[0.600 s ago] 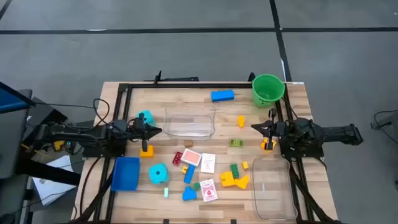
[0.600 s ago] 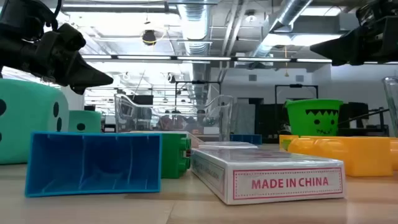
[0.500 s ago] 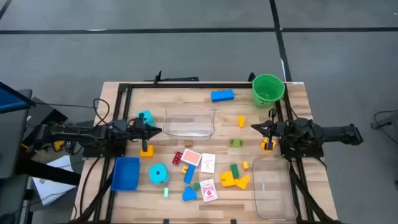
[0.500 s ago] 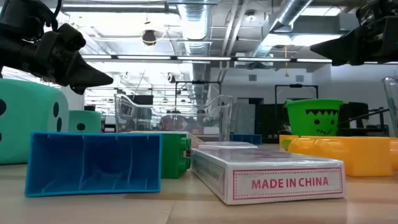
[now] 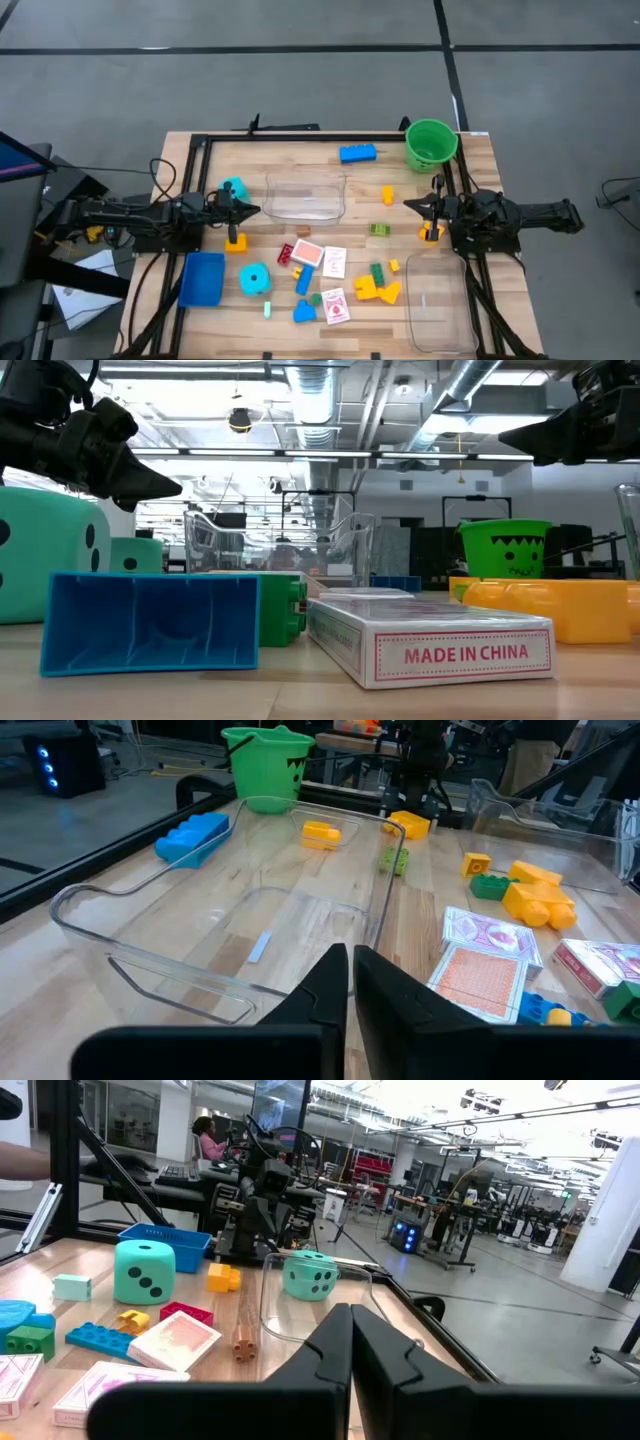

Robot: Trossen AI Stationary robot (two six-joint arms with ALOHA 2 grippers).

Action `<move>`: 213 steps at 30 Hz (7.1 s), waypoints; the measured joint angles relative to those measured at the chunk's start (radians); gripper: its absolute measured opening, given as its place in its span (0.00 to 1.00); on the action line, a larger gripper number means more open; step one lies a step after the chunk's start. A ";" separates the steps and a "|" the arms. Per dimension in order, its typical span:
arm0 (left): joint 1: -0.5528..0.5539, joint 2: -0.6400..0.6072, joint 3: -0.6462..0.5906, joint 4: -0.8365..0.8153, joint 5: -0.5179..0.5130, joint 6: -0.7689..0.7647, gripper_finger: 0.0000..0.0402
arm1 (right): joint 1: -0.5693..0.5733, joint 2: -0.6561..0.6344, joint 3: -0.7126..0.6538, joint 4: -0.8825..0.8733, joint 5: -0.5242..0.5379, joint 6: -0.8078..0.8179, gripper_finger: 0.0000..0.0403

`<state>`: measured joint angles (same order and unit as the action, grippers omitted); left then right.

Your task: Pick & Place Toys

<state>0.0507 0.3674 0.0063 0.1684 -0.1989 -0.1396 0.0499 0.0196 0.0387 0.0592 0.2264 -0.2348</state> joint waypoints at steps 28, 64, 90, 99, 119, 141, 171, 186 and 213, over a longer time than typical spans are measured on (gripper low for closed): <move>0.000 0.000 0.000 0.000 0.003 0.000 0.04 | 0.000 0.000 0.000 0.000 0.000 -0.002 0.00; 0.000 0.000 0.000 0.832 -0.087 0.008 0.05 | 0.000 0.000 0.040 0.274 0.037 0.366 0.03; 0.001 0.129 0.153 0.852 -0.379 0.434 0.88 | 0.002 0.552 0.470 -0.082 0.574 0.521 0.58; 0.001 0.151 0.159 0.871 -0.418 0.451 0.82 | -0.010 0.958 0.649 -0.467 0.690 1.032 0.58; 0.001 0.152 0.159 0.865 -0.446 0.450 0.79 | -0.033 1.401 0.686 -0.646 0.530 1.551 0.58; 0.001 0.152 0.159 0.865 -0.444 0.446 0.78 | -0.079 1.550 0.686 -0.610 0.477 1.571 0.58; 0.001 0.152 0.160 0.860 -0.444 0.446 0.78 | -0.126 1.668 0.686 -0.567 0.425 1.536 0.34; 0.001 0.152 0.160 0.857 -0.444 0.446 0.78 | -0.094 1.667 0.686 -0.573 0.429 1.506 0.29; 0.001 0.152 0.160 0.840 -0.445 0.446 0.78 | 0.062 1.160 0.685 -0.597 0.527 1.109 0.29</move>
<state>0.0520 0.5190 0.1661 1.0089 -0.6437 0.3061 0.1118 1.1800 0.7235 -0.5378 0.7531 0.8738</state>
